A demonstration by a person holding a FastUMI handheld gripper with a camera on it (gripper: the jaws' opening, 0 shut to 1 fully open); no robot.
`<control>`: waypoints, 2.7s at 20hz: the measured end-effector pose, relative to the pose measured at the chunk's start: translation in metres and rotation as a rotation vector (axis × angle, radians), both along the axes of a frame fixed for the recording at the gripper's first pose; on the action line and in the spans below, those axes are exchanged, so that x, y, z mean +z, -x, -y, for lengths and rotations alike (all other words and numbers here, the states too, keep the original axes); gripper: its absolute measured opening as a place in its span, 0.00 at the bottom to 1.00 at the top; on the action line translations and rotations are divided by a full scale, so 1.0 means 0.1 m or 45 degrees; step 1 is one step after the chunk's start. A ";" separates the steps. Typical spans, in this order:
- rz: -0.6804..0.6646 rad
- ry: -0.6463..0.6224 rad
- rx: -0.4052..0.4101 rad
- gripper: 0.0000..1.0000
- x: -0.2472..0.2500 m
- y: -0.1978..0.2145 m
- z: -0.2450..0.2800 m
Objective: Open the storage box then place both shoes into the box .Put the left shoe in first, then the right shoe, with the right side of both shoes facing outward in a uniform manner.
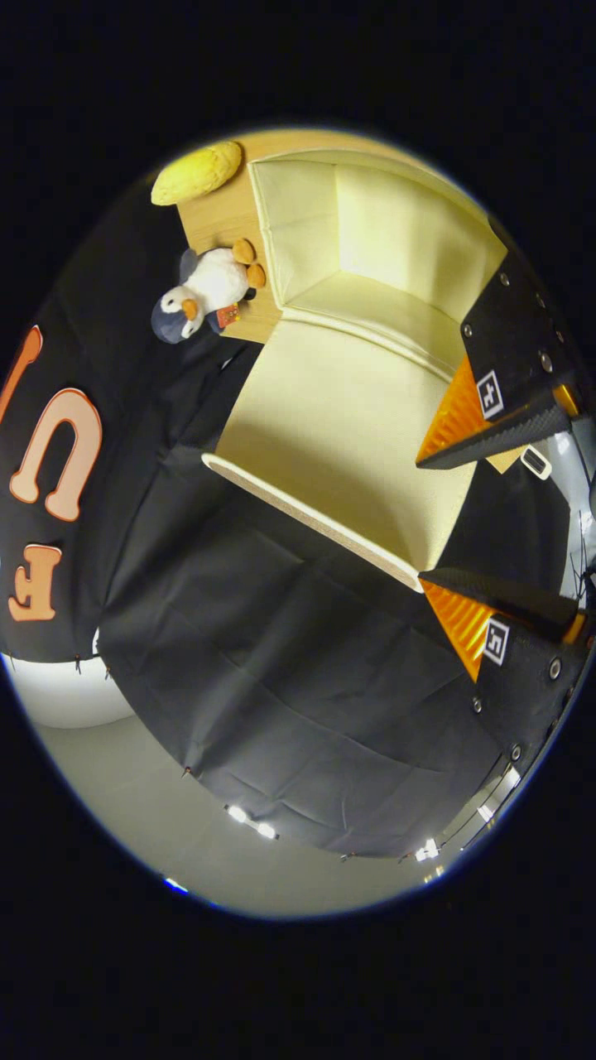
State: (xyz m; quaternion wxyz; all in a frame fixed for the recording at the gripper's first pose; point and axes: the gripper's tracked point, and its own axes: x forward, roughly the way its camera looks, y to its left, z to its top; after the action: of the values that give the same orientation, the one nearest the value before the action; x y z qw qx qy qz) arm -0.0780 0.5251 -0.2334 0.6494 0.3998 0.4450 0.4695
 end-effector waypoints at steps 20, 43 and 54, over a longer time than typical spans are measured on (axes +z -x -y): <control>0.161 0.671 -0.220 0.98 -1.02 0.00 2.20; -0.205 1.394 -0.181 0.89 -2.86 0.24 3.74; -0.204 1.436 -0.316 0.44 -3.25 0.00 3.57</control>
State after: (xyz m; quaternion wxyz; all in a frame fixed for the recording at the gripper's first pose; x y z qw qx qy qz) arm -0.0776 0.1683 -0.5579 0.7764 0.0754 0.6238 0.0486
